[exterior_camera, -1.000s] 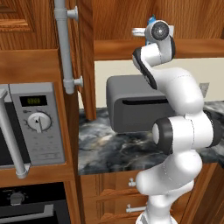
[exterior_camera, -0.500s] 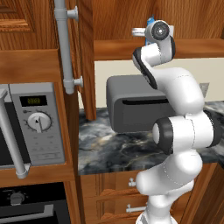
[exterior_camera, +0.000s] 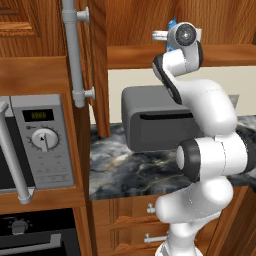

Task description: Pick the milk from the counter and place it in the open cabinet.

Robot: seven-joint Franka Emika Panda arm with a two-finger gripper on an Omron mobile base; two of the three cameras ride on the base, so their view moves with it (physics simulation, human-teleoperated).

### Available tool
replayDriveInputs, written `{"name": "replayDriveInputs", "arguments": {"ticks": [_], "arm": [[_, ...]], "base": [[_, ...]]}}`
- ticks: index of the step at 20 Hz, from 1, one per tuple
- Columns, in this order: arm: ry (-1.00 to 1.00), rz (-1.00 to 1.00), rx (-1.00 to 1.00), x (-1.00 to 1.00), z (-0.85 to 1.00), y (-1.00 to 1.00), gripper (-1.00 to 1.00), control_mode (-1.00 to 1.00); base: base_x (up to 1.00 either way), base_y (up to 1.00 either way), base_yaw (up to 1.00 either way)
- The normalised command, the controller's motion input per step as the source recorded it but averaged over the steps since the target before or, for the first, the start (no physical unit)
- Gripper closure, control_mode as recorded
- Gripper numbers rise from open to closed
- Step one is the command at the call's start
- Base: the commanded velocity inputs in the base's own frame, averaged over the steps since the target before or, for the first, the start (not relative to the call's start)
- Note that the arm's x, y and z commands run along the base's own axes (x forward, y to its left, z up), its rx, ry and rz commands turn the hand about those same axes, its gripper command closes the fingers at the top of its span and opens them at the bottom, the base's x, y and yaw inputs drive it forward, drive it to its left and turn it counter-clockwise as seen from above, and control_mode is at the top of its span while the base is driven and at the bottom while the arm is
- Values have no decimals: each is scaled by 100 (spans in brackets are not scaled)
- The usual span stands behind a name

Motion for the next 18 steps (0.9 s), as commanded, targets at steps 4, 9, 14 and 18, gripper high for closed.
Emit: {"name": "replayDriveInputs", "arguments": {"ticks": [4,9,14,18], "arm": [[-5,0,3,-61,25,7,-100,-100],[-1,7,1,-86,16,10,-100,-100],[0,9,12,-100,6,0,-100,-100],[-1,7,7,-100,-2,3,-100,-100]], "base": [[0,0,0],[0,0,0],[0,0,0],[0,0,0]]}}
